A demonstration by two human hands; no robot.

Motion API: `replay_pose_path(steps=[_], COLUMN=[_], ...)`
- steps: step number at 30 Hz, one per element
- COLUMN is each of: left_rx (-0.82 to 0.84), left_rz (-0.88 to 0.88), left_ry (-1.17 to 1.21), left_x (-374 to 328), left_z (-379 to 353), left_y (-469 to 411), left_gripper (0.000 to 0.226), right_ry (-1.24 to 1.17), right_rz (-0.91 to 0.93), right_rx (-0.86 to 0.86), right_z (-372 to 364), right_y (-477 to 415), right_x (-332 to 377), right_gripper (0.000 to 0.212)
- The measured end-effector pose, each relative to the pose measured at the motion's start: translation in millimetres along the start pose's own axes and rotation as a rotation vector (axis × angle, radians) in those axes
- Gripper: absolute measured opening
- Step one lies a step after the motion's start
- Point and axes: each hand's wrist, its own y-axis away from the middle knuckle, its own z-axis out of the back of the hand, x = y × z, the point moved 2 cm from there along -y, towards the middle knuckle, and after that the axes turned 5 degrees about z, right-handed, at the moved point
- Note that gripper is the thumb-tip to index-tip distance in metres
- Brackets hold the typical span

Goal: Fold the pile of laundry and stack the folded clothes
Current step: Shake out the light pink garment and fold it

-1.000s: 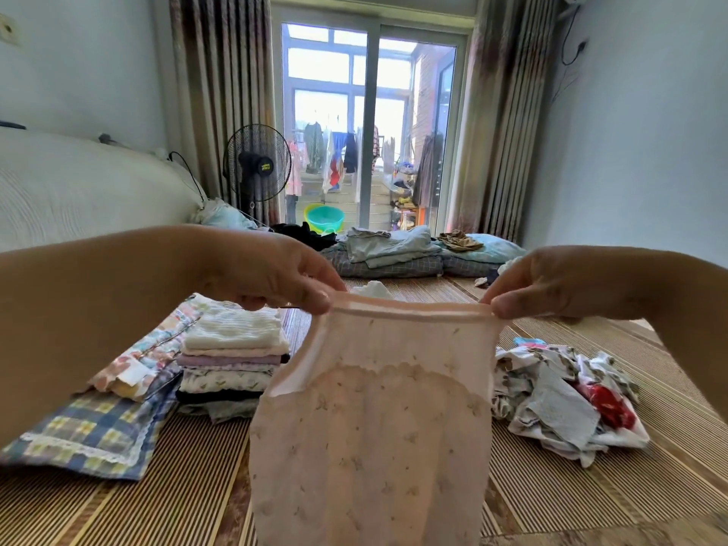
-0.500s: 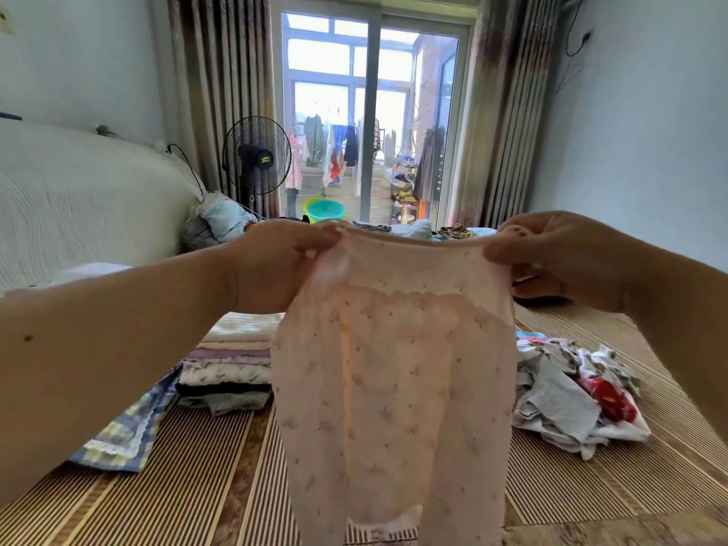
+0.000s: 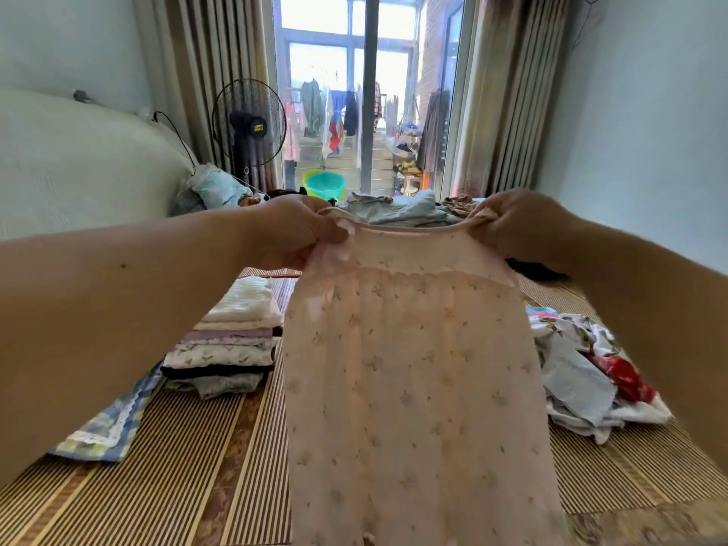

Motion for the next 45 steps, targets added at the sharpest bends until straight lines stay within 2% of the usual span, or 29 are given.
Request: replay_pose_path(steps=[2,5,7,10,12,16,18,22,25,28,31,35,37,40,42,44,45], left_rx=[-0.17,-0.476,-0.612,-0.646,-0.642,-0.566,-0.489,-0.257,-0.107,0.111,0.301,0.4,0.42,0.431,0.359,0.248,0.189], left_rz=[0.005,-0.13,-0.279,-0.457,-0.502,-0.412,-0.376,-0.323,-0.353,-0.241,-0.148,0.033,0.173,0.322,0.346,0.363,0.377], left_ry=[-0.174,-0.878,-1.032,-1.068,-1.265,-1.654,-1.746,-1.672,-1.661,-1.601,-1.532,-1.291,-1.156,-0.953,-0.78,-0.468,-0.288], left_x=[3,-10,-22,-35,-42,-34,-12,62,134,192,231,253,250,242,236,233,234], left_z=[6,17,24,36,39,31,24,2,-23,-49,-67,-67,-64,-50,-34,-17,-8], left_y=[-25,-55,-64,-71,-69,-51,-38,-5,33,72,101,118,119,104,87,68,57], left_gripper=[0.015,0.015,0.021,0.036,0.051,0.05,0.049,0.039,0.043,0.035,0.03,0.027,0.025,0.014,0.01,0.006,0.012], right_ry=[0.101,0.061,0.038,0.103,0.086,0.092,0.123,0.178,0.145,0.1,0.052,-0.039,-0.182,-0.308,-0.348,-0.353,-0.31], right_rz=[0.052,0.068,0.081,0.124,0.154,0.221,0.222,0.249,0.222,0.154,0.043,-0.17,-0.24,-0.279,-0.256,-0.217,-0.196], right_rx=[-0.029,-0.131,-0.23,-0.381,-0.403,-0.287,-0.198,0.069,0.274,0.522,0.696,0.88,0.877,0.702,0.565,0.463,0.426], right_z=[-20,-31,-28,-14,-6,-14,-25,-60,-93,-123,-142,-153,-156,-161,-165,-173,-179], right_y=[-20,-51,-68,-85,-85,-54,-26,54,122,177,218,235,225,190,156,116,96], right_x=[-15,-28,-28,-21,-19,-19,-24,-39,-55,-72,-80,-81,-79,-81,-79,-78,-80], right_gripper=[0.018,0.018,0.021,0.023,0.023,0.021,0.02,0.017,0.025,0.03,0.028,0.026,0.031,0.031,0.026,0.019,0.013])
